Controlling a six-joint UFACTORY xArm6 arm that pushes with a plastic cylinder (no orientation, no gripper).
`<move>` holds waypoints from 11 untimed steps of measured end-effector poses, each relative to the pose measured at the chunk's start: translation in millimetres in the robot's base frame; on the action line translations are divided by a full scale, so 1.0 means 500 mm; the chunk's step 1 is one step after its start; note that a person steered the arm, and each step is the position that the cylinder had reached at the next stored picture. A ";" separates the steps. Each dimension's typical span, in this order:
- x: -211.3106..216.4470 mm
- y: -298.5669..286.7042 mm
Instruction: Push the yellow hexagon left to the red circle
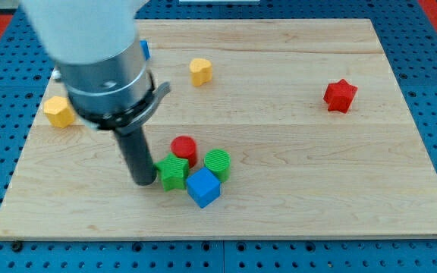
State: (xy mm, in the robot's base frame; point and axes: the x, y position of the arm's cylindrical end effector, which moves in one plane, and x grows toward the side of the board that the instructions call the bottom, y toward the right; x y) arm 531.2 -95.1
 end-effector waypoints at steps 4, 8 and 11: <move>-0.104 -0.341; -0.271 -0.181; -0.162 -0.145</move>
